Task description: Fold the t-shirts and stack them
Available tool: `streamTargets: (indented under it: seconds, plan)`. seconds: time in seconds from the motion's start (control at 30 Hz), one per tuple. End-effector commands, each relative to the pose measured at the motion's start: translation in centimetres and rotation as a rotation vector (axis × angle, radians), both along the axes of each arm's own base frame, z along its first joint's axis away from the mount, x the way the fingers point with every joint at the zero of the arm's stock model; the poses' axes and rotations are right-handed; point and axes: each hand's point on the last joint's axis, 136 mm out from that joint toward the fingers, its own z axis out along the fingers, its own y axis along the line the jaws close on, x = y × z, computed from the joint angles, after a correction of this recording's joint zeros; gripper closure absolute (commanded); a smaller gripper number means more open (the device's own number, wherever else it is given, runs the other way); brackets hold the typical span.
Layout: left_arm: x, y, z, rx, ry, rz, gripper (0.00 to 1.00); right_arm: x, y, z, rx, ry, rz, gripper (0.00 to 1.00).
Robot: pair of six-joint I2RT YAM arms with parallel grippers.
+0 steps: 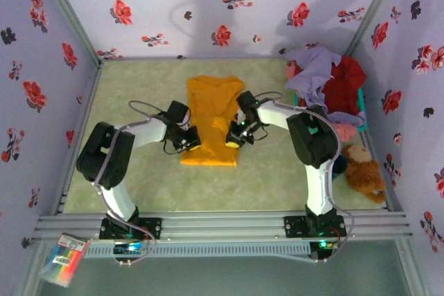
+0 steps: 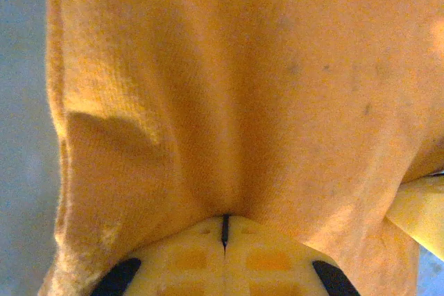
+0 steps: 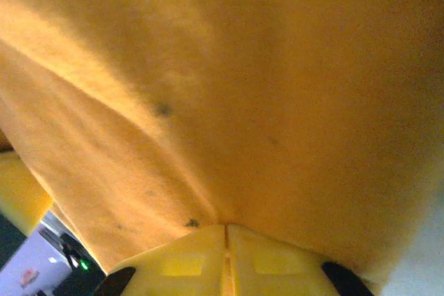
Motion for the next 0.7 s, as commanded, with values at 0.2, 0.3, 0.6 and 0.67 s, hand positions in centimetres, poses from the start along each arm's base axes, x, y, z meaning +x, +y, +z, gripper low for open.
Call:
streamTargets:
  seconds: [0.2, 0.3, 0.6, 0.67]
  plan:
    - [-8.9, 3.8, -1.0, 0.216, 0.167, -0.006, 0.87, -6.5, -2.7, 4.8, -0.074, -0.025, 0.012, 0.74]
    - [-6.5, 3.3, 2.5, 0.241, 0.086, -0.04, 0.84, -3.8, -3.6, 8.5, -0.054, -0.114, -0.037, 0.71]
    - [2.9, -1.6, 8.9, 0.225, -0.08, -0.158, 0.73, 10.2, -8.5, 10.4, -0.169, -0.271, -0.088, 0.68]
    - [6.0, -3.5, 10.0, 0.187, -0.122, -0.175, 0.69, 12.4, -9.0, 9.5, -0.169, -0.258, -0.104, 0.68]
